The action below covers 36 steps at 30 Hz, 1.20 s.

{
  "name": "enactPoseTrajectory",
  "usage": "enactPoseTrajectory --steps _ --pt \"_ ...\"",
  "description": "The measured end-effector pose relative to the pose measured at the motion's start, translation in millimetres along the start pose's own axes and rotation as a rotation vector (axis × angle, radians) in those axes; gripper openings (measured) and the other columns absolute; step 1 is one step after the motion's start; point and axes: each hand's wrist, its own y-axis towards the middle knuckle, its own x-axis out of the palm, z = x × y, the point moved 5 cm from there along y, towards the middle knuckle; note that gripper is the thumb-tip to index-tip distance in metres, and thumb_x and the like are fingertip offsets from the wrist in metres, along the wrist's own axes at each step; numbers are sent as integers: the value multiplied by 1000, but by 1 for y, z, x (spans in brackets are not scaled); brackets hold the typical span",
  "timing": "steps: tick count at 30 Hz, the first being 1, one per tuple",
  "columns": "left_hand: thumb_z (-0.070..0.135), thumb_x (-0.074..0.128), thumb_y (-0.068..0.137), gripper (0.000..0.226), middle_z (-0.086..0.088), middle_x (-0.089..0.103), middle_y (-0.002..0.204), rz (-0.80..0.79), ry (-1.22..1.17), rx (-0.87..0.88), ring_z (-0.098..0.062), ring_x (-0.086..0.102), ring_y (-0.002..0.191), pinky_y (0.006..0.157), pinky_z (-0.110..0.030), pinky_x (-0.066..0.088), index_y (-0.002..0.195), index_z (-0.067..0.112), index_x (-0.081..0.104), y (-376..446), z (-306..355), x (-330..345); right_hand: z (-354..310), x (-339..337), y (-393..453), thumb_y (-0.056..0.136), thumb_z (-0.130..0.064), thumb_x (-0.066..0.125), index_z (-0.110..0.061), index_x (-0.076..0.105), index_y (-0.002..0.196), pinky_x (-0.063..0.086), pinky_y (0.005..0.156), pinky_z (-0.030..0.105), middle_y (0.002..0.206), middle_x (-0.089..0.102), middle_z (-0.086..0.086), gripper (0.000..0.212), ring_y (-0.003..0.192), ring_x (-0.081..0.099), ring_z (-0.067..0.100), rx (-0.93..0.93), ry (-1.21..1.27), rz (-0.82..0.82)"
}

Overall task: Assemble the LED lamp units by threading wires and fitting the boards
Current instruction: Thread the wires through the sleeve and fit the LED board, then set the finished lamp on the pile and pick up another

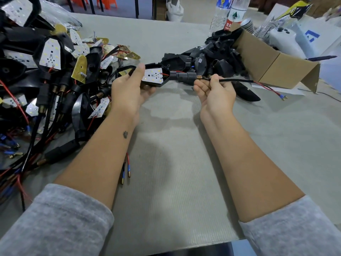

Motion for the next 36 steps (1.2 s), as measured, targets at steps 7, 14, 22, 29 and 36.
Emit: enactPoseTrajectory --steps 7,14,22,29,36 --pt "44 49 99 37 -16 75 90 -93 -97 -188 -29 74 79 54 -26 56 105 9 60 -3 -5 5 4 9 -4 105 -16 42 2 53 96 56 54 25 67 67 14 23 57 69 20 130 56 -70" --pt "41 50 99 36 -19 69 102 1 -137 -134 -27 71 70 54 -25 55 111 8 57 -2 -1 3 7 16 -13 105 -29 36 6 59 92 55 48 27 69 67 18 44 52 66 22 181 -452 -195" --pt "42 50 99 38 -15 70 99 31 -75 -105 -25 70 65 53 -24 54 117 9 54 3 -3 0 -5 23 -15 89 -13 48 -21 63 117 34 92 29 118 52 2 33 115 41 22 -551 -1544 -220" --pt "48 46 99 48 -14 70 95 38 -115 -110 -20 68 60 51 -23 53 117 6 58 2 -5 -5 -4 23 -16 100 -26 45 -29 66 110 21 94 35 107 62 -7 24 114 42 20 -673 -1668 -220" --pt "38 44 100 37 -12 65 84 50 -172 -182 -18 60 52 47 -24 51 103 5 60 -7 -1 -5 -16 33 -36 97 -20 45 -22 63 111 26 85 35 97 60 2 23 99 47 28 -866 -1794 -327"
